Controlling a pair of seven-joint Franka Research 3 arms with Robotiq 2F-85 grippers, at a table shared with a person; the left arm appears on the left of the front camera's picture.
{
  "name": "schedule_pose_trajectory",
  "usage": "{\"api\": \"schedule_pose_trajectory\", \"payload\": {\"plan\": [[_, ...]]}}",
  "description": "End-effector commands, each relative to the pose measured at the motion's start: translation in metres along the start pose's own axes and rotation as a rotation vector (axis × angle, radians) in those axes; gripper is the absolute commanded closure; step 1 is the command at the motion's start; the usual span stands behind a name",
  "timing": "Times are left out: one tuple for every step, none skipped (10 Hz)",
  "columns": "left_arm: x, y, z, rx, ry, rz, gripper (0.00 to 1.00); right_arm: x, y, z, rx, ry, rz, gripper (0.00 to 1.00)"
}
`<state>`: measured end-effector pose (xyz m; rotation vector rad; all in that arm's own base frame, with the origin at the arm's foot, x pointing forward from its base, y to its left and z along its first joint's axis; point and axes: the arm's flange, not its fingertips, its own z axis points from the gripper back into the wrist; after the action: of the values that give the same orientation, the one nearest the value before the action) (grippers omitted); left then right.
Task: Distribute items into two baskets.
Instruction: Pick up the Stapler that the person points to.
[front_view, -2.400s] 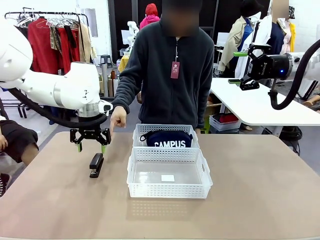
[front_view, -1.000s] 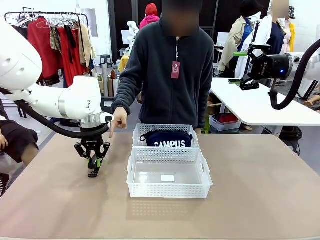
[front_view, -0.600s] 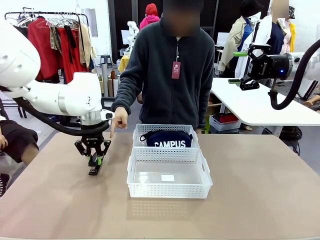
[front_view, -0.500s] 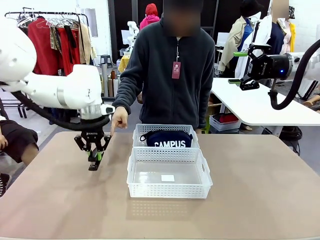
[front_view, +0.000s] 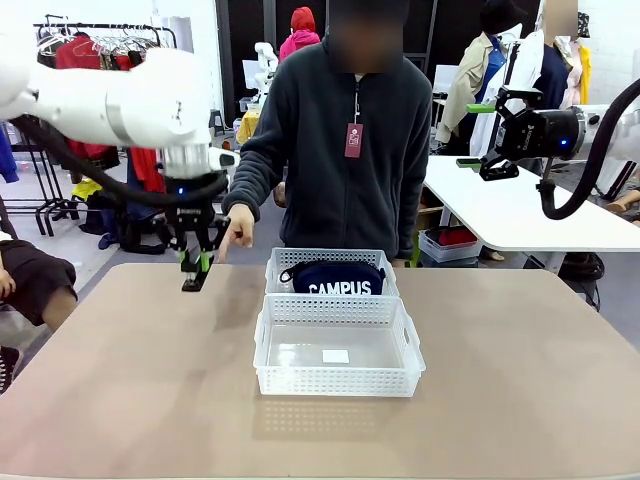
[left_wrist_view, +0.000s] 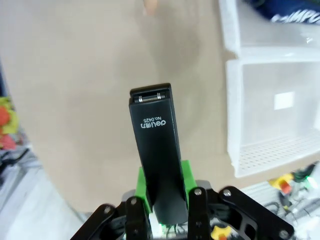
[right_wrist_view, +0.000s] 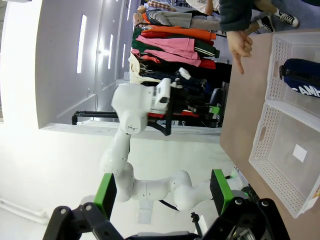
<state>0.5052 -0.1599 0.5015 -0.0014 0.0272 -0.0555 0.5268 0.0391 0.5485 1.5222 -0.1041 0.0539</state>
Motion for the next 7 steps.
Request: {"api": "schedule_pose_trajectory", "payload": {"plan": [[-0.002,-0.006,0.041,-0.012,-0.038,0.055,1.0,-0.001,0.002,0.0,0.002,-0.001,0.002,0.0],[-0.006,-0.008,0.063,-0.013,-0.049,0.062,1.0,-0.001,0.002,0.0,0.002,-0.001,0.002,0.0],[-0.011,-0.01,0.083,-0.011,-0.046,0.057,1.0,-0.001,0.002,0.0,0.002,-0.001,0.002,0.0],[-0.016,-0.013,0.101,-0.012,-0.051,0.059,1.0,-0.001,0.002,0.0,0.002,-0.001,0.002,0.0],[-0.022,-0.015,0.122,-0.006,-0.065,0.046,1.0,-0.001,0.002,0.0,0.002,-0.001,0.002,0.0],[-0.026,-0.014,0.14,-0.001,-0.067,0.049,1.0,-0.001,0.002,0.0,0.002,-0.001,0.002,0.0],[-0.028,-0.013,0.155,0.008,-0.07,0.052,1.0,-0.001,0.002,0.0,0.002,-0.001,0.002,0.0]]}}
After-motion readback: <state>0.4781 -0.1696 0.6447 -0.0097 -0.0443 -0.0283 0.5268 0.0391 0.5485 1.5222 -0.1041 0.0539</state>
